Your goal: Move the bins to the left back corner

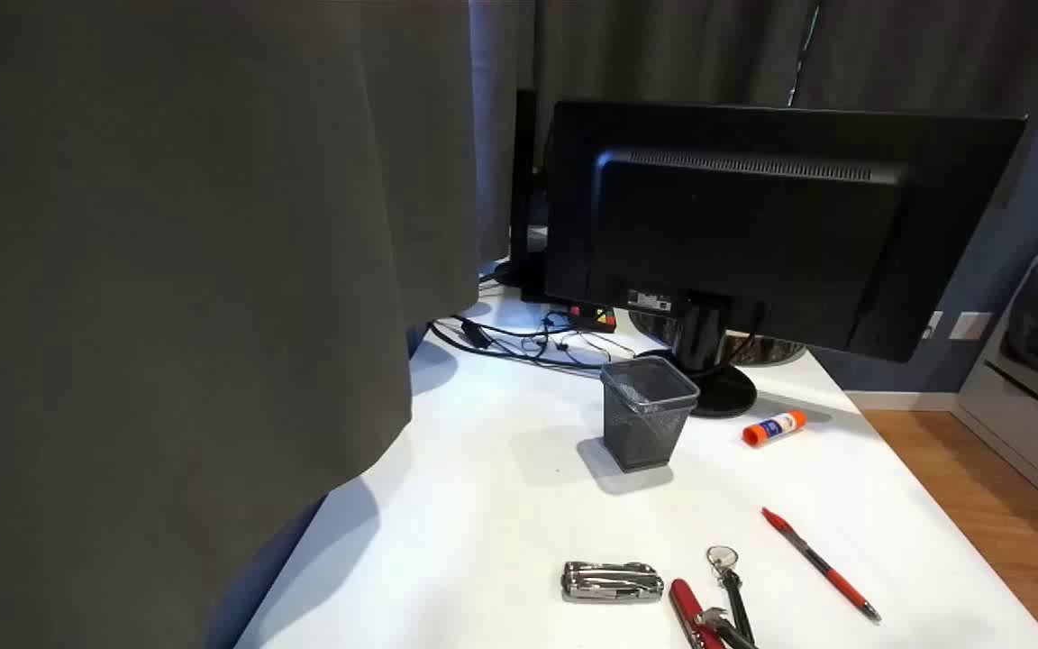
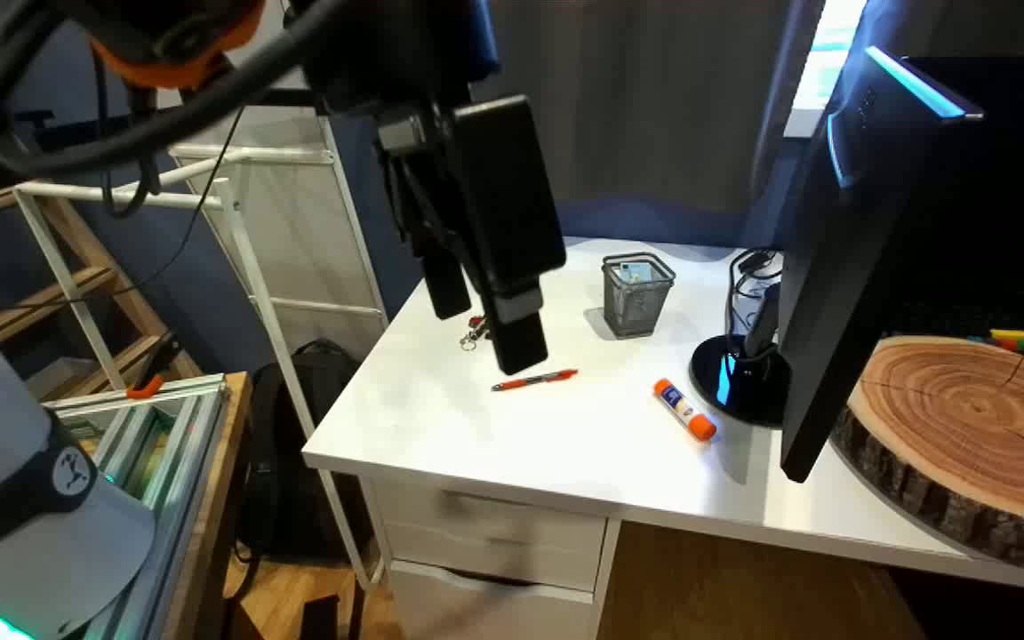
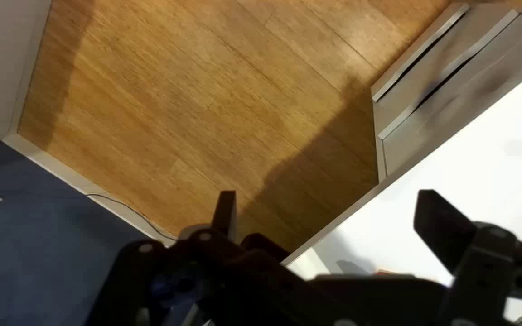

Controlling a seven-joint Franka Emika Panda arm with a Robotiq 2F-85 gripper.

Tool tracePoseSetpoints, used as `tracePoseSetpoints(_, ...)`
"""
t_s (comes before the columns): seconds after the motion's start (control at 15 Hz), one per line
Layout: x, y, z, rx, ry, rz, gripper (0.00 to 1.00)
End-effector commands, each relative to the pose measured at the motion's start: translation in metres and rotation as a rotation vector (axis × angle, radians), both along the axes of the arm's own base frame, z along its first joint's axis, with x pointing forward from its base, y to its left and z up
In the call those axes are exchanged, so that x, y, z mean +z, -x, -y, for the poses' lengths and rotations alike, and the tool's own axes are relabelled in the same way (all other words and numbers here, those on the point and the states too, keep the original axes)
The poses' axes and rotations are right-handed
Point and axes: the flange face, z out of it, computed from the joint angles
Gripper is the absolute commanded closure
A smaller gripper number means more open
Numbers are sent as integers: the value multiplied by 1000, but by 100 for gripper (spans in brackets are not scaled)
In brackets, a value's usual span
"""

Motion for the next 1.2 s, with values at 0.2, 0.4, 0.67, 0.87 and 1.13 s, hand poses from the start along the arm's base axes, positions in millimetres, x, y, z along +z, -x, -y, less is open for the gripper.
tracePoseSetpoints(0.2, -5, 1, -1, 0, -3, -14, 0)
tracePoseSetpoints(0.4, -6, 1, -1, 0, -3, -16, 0)
tracePoseSetpoints(0.67, -16, -56, -49, -57, -141, 82, 0)
tracePoseSetpoints(0.87, -28, -90, -105, -71, -255, 174, 0)
tracePoseSetpoints(1.13, -42, -153, -164, -86, -369, 334, 0)
